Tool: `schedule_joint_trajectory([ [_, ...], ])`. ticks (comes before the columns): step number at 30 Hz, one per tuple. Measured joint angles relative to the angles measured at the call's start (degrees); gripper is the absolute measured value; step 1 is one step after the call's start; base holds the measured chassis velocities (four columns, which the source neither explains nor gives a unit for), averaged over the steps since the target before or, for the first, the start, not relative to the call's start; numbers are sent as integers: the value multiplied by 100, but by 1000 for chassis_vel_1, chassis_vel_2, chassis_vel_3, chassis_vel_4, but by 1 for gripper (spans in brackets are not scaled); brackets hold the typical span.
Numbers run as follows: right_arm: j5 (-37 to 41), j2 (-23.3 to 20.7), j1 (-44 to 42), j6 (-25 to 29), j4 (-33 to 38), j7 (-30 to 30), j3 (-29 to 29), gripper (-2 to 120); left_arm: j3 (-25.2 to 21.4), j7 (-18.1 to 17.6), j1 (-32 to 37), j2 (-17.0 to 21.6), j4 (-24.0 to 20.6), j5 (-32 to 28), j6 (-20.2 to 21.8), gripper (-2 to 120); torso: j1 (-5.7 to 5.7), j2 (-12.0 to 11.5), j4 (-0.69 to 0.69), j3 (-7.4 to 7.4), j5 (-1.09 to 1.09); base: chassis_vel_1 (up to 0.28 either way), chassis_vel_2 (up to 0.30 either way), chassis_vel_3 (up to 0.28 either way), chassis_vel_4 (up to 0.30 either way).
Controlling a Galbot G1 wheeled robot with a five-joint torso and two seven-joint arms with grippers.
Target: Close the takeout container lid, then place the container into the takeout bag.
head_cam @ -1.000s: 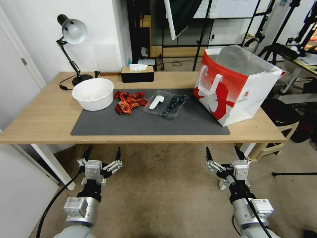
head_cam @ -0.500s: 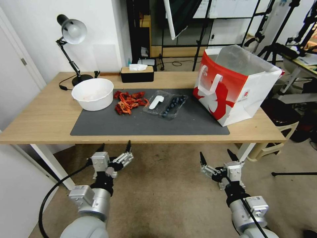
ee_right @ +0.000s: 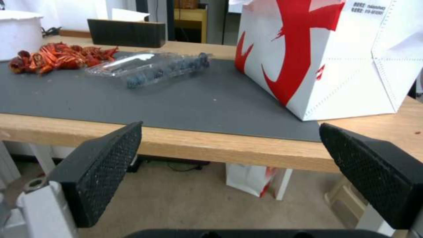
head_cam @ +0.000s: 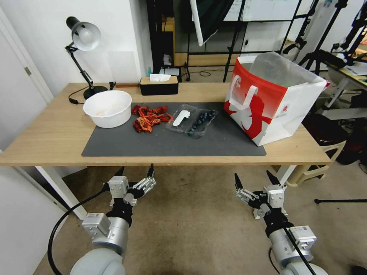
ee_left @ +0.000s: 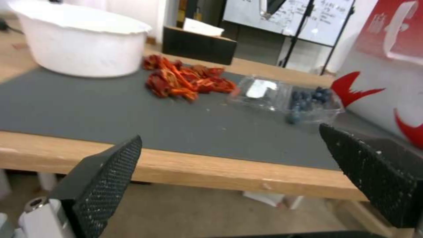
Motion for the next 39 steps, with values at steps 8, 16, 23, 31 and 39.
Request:
schedule_joint_trajectory([
  [8, 152, 5, 3, 0, -37, -42, -16, 100, 13, -116, -788, 362, 335, -1626, 437, 100, 0, 0, -1, 0, 0, 0, 0, 0, 0],
  [16, 282, -84, 190, -133, -289, -43, -124, 100, 127, -143, -1297, 371, 480, -3033, 517, 100, 0, 1, 0, 0, 0, 0, 0, 0, 0],
  [23, 372, -101, 298, -172, -473, -63, -121, 100, 203, -597, -1926, 307, 763, -4900, 601, 100, 0, 1, -1, 0, 0, 0, 0, 0, 0],
  [31, 277, 6, 312, -149, -558, -62, -96, 100, 541, -1138, -2887, 288, 1482, -6024, 716, 100, 0, 1, 0, 0, 0, 0, 0, 0, 0],
  [39, 127, 10, 290, -123, -569, -46, -84, 100, 784, -1349, -3864, 132, 2174, -6315, 721, 100, 0, 1, -1, 1, 0, 0, 0, 0, 0],
])
